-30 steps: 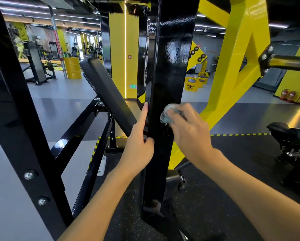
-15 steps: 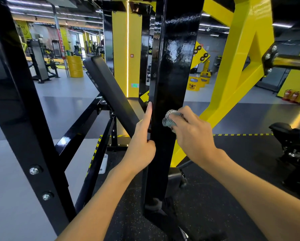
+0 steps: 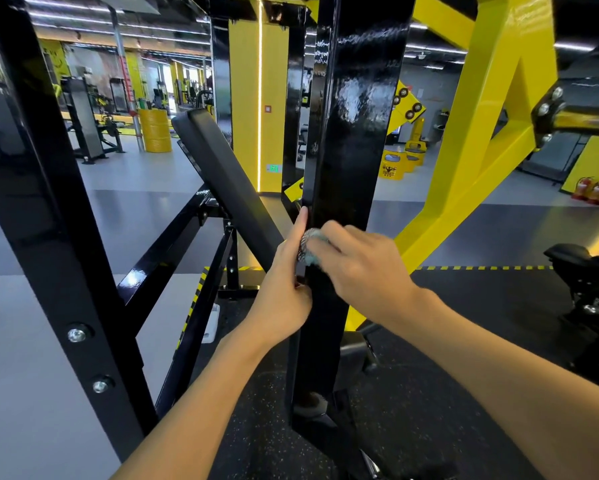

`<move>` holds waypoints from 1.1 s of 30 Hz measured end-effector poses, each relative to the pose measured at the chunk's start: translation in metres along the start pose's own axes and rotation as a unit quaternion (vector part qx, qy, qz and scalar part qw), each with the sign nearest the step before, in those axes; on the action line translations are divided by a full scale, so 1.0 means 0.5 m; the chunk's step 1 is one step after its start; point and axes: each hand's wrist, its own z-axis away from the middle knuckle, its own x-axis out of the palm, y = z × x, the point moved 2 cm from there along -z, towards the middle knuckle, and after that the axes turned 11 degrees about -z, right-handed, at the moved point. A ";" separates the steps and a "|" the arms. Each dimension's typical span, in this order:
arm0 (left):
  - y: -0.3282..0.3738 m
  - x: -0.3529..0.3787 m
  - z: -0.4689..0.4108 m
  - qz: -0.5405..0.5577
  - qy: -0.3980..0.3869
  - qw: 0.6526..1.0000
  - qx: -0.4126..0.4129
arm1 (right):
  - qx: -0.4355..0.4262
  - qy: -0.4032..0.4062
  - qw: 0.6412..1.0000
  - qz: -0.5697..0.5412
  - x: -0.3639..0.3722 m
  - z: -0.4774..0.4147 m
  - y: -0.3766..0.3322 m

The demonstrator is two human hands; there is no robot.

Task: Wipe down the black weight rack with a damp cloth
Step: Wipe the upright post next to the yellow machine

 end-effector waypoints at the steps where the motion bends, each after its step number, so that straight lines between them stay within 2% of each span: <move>1: -0.001 -0.002 -0.002 0.003 -0.006 1.000 -0.009 | 0.039 0.027 0.999 -0.009 -0.007 0.000 0.016; 3: -0.005 -0.002 -0.002 0.003 -0.013 1.000 -0.016 | 0.133 0.075 0.988 -0.027 -0.012 0.014 0.035; 4: -0.005 -0.002 -0.001 -0.002 -0.013 1.000 -0.013 | 0.133 0.062 0.989 -0.022 -0.002 0.029 0.032; 7: -0.001 -0.001 0.001 -0.014 -0.013 1.000 -0.006 | 0.012 -0.028 1.000 0.005 0.020 0.070 0.028; 8: 0.000 -0.001 0.000 -0.014 -0.014 1.000 -0.005 | 0.018 -0.025 1.000 0.001 0.013 0.068 0.040; 11: 0.003 -0.001 -0.001 -0.010 -0.013 1.000 -0.004 | 0.139 0.083 0.986 -0.037 -0.006 0.056 0.052; 12: 0.004 -0.001 0.000 -0.012 -0.011 1.000 0.000 | 0.150 0.086 0.984 -0.039 0.003 0.062 0.042; 15: 0.006 -0.002 0.002 -0.023 -0.008 1.000 0.011 | 0.073 -0.016 0.996 -0.041 0.035 0.096 0.020; 16: 0.005 -0.002 0.003 -0.024 -0.004 1.000 0.014 | 0.071 -0.028 0.996 -0.048 0.031 0.097 0.028; 19: 0.002 0.001 -0.001 -0.035 0.006 0.999 0.018 | 0.204 0.042 0.974 -0.087 0.002 0.068 0.036; 20: 0.000 0.003 -0.003 -0.045 0.011 0.999 0.019 | 0.220 0.056 0.969 -0.092 0.001 0.058 0.028; 23: -0.008 0.007 -0.007 -0.066 0.018 0.997 0.020 | 0.113 0.040 0.991 -0.064 -0.007 0.034 0.011; 24: -0.012 0.008 -0.006 -0.067 0.022 0.997 0.022 | 0.121 0.065 0.988 -0.063 -0.018 0.017 0.026; 26: -0.017 0.010 -0.005 -0.070 0.026 0.997 0.028 | 0.204 0.152 0.963 -0.082 -0.041 -0.022 0.050; 27: -0.019 0.010 -0.005 -0.070 0.028 0.997 0.030 | 0.224 0.170 0.956 -0.082 -0.043 -0.034 0.047; 28: -0.020 0.010 -0.006 -0.069 0.028 0.997 0.031 | 0.203 0.152 0.965 -0.067 -0.038 -0.037 0.039; 30: -0.021 0.010 -0.007 -0.065 0.033 0.997 0.033 | 0.059 0.048 0.997 -0.021 -0.015 -0.016 0.023; 31: -0.021 0.010 -0.007 -0.063 0.032 0.997 0.035 | -0.002 0.006 1.000 -0.002 -0.011 -0.002 0.027; 32: -0.020 0.011 -0.007 -0.062 0.028 0.997 0.036 | -0.016 -0.004 1.000 0.002 -0.016 0.005 0.040; 33: -0.019 0.011 -0.007 -0.062 0.026 0.997 0.036 | 0.015 0.017 1.000 -0.009 -0.020 0.008 0.052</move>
